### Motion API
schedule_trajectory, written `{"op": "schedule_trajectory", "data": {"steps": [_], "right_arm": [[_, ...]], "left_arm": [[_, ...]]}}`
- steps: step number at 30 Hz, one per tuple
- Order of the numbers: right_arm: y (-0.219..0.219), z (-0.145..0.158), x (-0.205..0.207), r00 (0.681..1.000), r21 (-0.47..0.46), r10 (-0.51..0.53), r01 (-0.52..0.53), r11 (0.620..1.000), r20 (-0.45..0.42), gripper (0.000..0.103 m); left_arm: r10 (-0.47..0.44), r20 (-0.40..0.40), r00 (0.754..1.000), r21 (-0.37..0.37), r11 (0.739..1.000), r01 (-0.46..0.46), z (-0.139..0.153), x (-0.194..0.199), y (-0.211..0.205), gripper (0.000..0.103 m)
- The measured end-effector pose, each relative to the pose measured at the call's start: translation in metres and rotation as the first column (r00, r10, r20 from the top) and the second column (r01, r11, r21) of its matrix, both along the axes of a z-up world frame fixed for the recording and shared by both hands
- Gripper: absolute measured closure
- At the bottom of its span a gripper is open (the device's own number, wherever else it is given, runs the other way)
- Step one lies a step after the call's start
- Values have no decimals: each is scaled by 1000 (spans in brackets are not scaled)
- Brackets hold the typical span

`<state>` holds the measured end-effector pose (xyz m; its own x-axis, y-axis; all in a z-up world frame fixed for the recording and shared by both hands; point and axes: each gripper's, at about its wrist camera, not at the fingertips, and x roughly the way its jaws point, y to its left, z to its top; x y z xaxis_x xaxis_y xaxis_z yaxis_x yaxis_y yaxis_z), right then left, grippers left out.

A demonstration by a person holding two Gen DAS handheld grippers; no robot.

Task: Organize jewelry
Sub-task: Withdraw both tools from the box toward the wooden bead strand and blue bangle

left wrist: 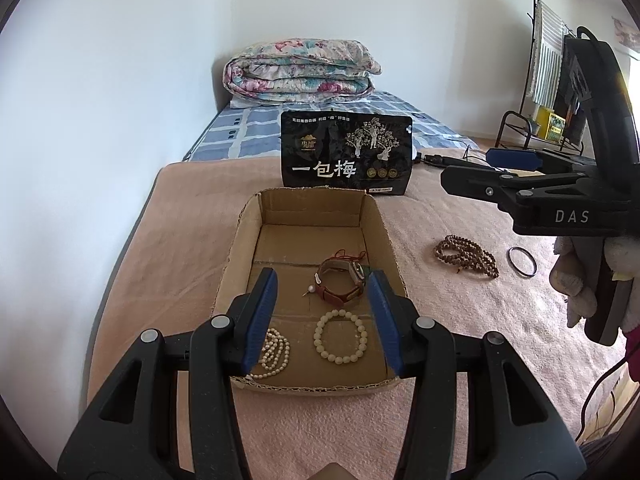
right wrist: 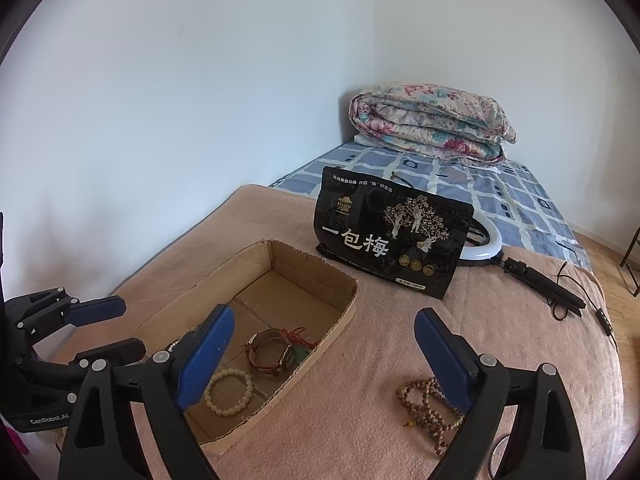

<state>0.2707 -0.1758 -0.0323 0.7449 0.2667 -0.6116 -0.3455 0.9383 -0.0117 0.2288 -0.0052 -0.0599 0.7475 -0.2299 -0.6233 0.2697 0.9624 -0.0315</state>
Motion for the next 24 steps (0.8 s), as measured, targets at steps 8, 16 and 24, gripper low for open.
{"op": "schedule_trajectory", "data": {"steps": [8,16,24], "right_arm": [[-23,10,-18,999,-10,-48,48,999,18,0],[-59,14,-34,994,1,-110,110,994,18,0],[-101,15,-50,983,-4,-184,184,983,12,0]], "left_arm": [[-13,23,1000,4,1000,13,9,-11,-13,41],[-26,28,999,-1,1000,26,17,-19,-30,32],[-61,38,997,0,998,61,22,-24,-51,32]]}}
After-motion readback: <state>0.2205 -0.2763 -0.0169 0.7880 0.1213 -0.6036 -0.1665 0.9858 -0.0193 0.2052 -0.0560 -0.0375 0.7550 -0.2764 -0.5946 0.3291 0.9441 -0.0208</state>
